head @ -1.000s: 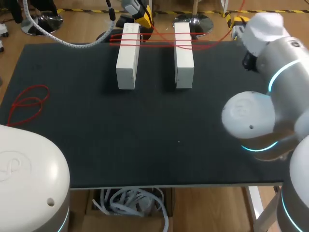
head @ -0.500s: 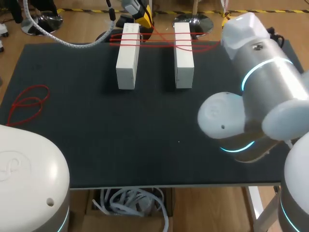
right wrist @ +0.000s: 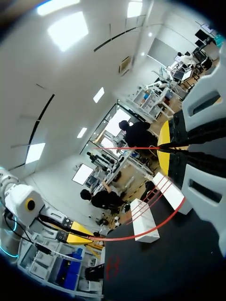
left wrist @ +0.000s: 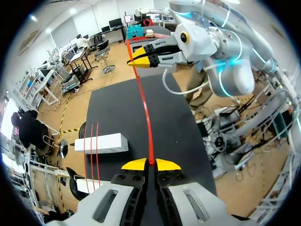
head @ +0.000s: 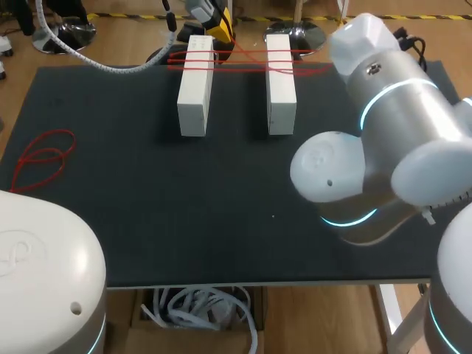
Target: Grab the tape and strap the tape.
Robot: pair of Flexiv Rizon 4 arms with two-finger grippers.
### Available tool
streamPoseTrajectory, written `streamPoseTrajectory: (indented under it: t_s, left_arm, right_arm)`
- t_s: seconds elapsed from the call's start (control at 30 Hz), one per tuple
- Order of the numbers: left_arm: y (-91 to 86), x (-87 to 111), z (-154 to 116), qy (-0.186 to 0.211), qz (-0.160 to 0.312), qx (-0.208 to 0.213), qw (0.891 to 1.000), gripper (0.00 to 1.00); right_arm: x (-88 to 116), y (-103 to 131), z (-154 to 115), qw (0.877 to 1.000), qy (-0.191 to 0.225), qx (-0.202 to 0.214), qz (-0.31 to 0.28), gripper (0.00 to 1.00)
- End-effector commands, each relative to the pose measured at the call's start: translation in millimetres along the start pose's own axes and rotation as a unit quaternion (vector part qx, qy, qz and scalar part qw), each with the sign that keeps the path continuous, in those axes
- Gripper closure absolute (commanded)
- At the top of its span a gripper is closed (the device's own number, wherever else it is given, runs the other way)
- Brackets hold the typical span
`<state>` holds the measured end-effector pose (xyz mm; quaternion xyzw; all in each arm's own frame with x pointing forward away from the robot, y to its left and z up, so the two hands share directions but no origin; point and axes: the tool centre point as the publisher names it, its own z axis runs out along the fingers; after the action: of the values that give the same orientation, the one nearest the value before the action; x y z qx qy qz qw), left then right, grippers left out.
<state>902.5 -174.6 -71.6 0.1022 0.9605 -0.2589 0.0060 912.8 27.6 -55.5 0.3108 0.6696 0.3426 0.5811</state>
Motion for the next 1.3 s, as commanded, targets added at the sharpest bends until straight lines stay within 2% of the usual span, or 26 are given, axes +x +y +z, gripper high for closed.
streamPoseTrajectory:
  t_s: [0.03, 0.2, 0.57, 0.87, 0.97, 1.0, 1.3]
  left_arm:
    - [-0.5, 0.4, -0.7, 0.0, -0.001, -0.002, 1.0, 1.0]
    - [-0.5, 0.4, -0.7, 0.0, -0.001, -0.002, 1.0, 1.0]
    - [-0.5, 0.4, -0.7, 0.0, -0.001, -0.002, 1.0, 1.0]
    - [-0.5, 0.4, -0.7, 0.0, -0.001, -0.002, 1.0, 1.0]
    - [-0.5, 0.4, -0.7, 0.0, -0.001, -0.002, 1.0, 1.0]
    - [-0.5, 0.4, -0.7, 0.0, -0.001, -0.002, 1.0, 1.0]
    - [-0.5, 0.4, -0.7, 0.0, -0.001, -0.002, 1.0, 1.0]
  right_arm:
    - [-8.0, -7.2, -8.1, 1.0, 0.015, 0.005, 0.008, 1.0]
    - [-6.8, -16.4, -15.0, 0.999, 0.029, 0.016, 0.001, 1.0]
    - [-18.2, -31.6, -19.2, 0.991, 0.09, 0.041, -0.092, 1.0]
    - [-22.1, -29.1, -18.2, 0.97, 0.137, 0.06, -0.193, 1.0]
    - [-19.8, -26.6, -19.7, 0.958, 0.141, 0.065, -0.24, 1.0]
    - [-18.8, -28.0, -20.2, 0.949, 0.128, 0.065, -0.281, 1.0]
    - [-18.8, -28.0, -20.2, 0.949, 0.128, 0.065, -0.281, 1.0]
